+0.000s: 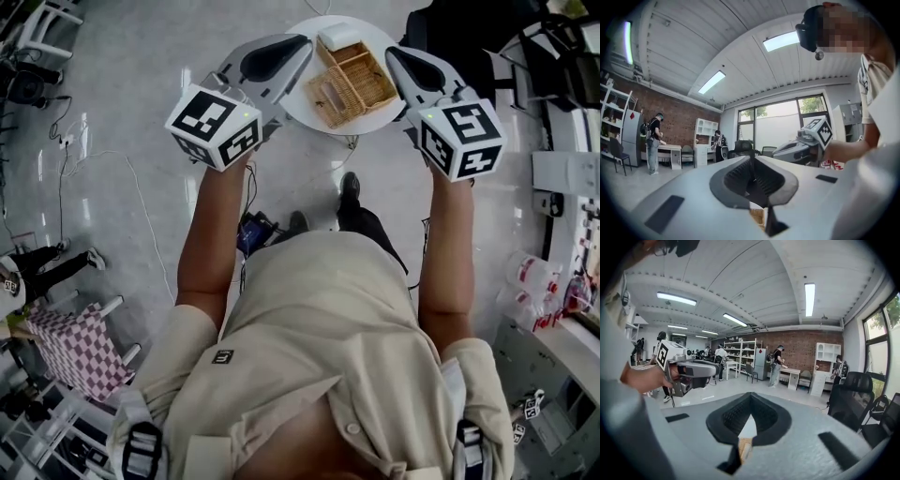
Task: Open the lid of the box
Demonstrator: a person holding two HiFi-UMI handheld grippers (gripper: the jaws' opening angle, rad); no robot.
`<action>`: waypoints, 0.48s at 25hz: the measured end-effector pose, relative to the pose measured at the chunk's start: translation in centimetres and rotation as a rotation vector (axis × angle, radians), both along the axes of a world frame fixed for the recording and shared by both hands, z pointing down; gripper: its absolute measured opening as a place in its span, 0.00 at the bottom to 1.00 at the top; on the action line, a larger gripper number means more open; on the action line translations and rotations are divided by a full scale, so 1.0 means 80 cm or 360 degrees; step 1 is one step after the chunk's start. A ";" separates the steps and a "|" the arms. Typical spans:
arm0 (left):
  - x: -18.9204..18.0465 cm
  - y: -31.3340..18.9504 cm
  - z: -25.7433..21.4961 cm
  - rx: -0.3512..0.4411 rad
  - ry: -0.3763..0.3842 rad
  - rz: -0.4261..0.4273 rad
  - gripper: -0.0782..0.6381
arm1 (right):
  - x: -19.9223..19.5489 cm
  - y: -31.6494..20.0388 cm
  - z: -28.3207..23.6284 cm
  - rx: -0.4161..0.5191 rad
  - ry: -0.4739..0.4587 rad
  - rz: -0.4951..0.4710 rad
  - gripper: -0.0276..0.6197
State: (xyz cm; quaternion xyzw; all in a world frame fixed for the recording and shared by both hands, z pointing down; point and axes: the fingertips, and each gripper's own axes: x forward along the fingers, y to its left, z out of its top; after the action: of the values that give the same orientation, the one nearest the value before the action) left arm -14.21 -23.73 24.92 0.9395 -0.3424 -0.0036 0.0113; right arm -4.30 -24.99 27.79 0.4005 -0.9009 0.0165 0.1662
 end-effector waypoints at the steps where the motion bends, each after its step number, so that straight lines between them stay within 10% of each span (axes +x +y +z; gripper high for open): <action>1: -0.002 0.006 -0.006 0.0028 -0.0015 -0.0006 0.15 | -0.002 0.006 -0.010 0.0026 -0.0004 0.0006 0.03; 12: 0.006 0.043 -0.028 0.0104 -0.0077 -0.0005 0.15 | 0.002 0.046 -0.056 0.0142 -0.0010 0.0030 0.03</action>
State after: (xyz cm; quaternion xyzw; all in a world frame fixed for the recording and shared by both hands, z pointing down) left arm -13.74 -20.32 22.66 0.9386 -0.3437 0.0078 -0.0278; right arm -4.17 -21.31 23.34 0.4160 -0.8975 -0.0210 0.1451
